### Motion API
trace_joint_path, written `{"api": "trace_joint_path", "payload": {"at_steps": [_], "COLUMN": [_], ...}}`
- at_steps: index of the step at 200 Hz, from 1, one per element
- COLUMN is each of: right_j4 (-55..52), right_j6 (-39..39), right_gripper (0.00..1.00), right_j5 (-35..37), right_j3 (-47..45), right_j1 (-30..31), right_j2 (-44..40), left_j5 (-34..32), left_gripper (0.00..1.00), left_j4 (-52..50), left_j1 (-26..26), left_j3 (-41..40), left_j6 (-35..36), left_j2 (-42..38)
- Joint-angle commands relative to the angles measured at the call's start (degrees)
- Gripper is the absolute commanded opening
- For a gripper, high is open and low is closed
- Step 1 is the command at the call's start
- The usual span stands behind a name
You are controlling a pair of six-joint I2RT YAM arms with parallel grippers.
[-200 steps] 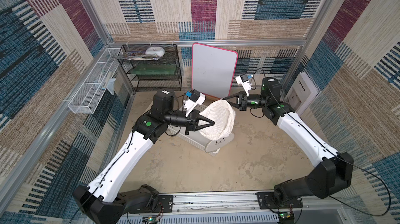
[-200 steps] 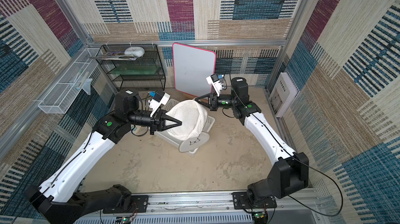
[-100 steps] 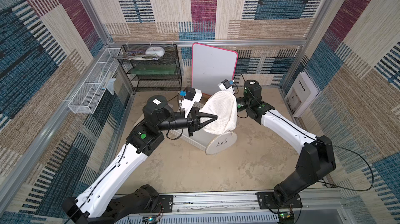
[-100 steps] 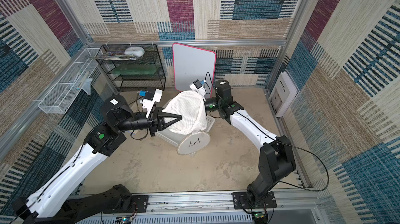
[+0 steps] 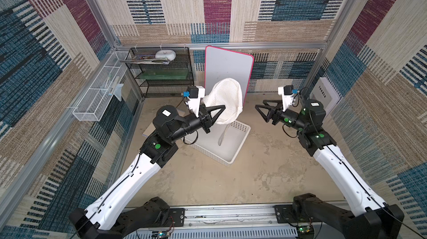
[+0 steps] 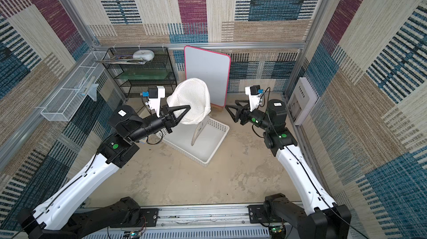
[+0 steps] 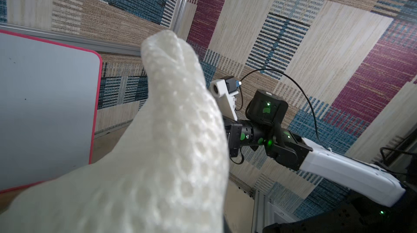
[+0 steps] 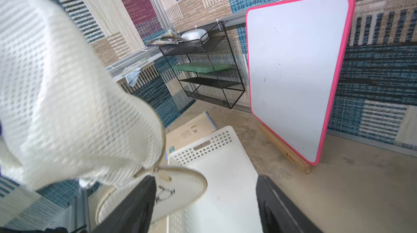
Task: Turn the laundry bag inside out
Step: Turn over the laundry bag.
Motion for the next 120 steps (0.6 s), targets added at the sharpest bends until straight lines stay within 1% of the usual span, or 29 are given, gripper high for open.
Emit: {"api": "trace_joint_path", "payload": {"at_steps": [1,15,36,59,75,93,108,120], "right_j4": [12.0,15.0,15.7,17.1,17.7,14.8,13.5,13.4], "right_j6": [-15.9,-21.8,-23.7,-25.0,-26.2,-29.7,-31.2,-31.5], "right_gripper": [0.77,0.76,0.71,0.63,0.55,0.48,0.37,0.25], "right_j5": [-2.6,-0.9,-1.5,-2.6,-5.3,-4.5,-2.9,-1.1], "right_j3": [-7.0,-8.9,-6.0,-3.8,-3.0,-1.4,-0.9,-0.8], "right_j1": [4.2,7.2,7.9,9.3,10.8,13.4,14.6,15.0], "right_j2": [-4.0,-4.4,-1.9,0.0,0.9,2.1,2.7,3.2], "left_j5": [-1.1,-0.4,-0.3,-1.0,-1.1,-1.5,-1.5,-1.2], "left_gripper": [0.0,0.0,0.0,0.0,0.0,0.0,0.0,0.0], "left_j4": [5.1,6.4,6.4,5.6,7.1,8.3,8.3,8.8], "left_j1": [0.2,0.2,0.2,0.2,0.2,0.3,0.3,0.4], "left_j3": [-0.9,-1.1,-1.0,-1.1,-2.2,-3.3,-3.5,-3.4], "left_j6": [-11.9,-16.3,-20.9,-24.8,-27.3,-28.8,-28.9,-29.4], "left_j2": [0.8,1.0,0.7,0.0,-0.2,-0.5,-0.9,-1.2]}}
